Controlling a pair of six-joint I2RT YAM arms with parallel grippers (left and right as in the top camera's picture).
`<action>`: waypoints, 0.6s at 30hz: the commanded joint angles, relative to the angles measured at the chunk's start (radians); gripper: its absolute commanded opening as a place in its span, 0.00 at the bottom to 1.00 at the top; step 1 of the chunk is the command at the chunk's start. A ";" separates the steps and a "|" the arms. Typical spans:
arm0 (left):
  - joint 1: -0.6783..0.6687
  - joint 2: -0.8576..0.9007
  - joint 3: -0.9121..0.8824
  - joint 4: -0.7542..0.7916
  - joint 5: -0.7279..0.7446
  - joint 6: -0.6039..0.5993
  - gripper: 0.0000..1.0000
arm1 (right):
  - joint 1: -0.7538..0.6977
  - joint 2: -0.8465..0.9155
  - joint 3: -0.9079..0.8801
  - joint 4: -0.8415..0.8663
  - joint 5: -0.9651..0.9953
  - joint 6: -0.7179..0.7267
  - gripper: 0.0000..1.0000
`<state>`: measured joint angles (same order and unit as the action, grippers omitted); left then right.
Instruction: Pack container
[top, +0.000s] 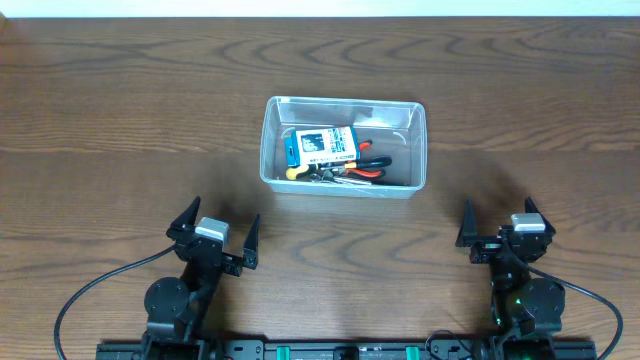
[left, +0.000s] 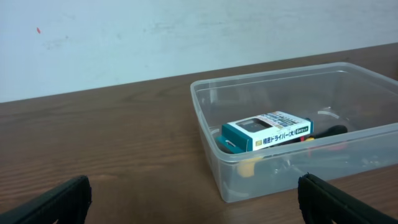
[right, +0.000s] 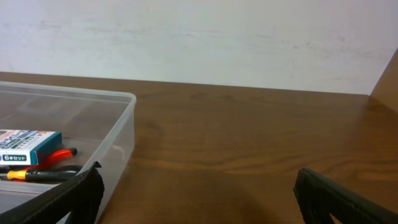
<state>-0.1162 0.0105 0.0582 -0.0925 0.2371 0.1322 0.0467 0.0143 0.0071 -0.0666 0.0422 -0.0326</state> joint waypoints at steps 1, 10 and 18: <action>-0.002 -0.009 -0.035 -0.002 -0.002 0.015 0.98 | 0.009 -0.008 -0.002 -0.004 0.014 0.017 0.99; -0.002 -0.009 -0.035 0.001 -0.001 0.005 0.98 | 0.009 -0.008 -0.002 -0.004 0.014 0.017 0.99; -0.002 -0.006 -0.035 0.001 -0.001 0.005 0.98 | 0.009 -0.008 -0.002 -0.004 0.014 0.017 0.99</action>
<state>-0.1162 0.0105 0.0566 -0.0883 0.2367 0.1318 0.0467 0.0143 0.0071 -0.0662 0.0422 -0.0326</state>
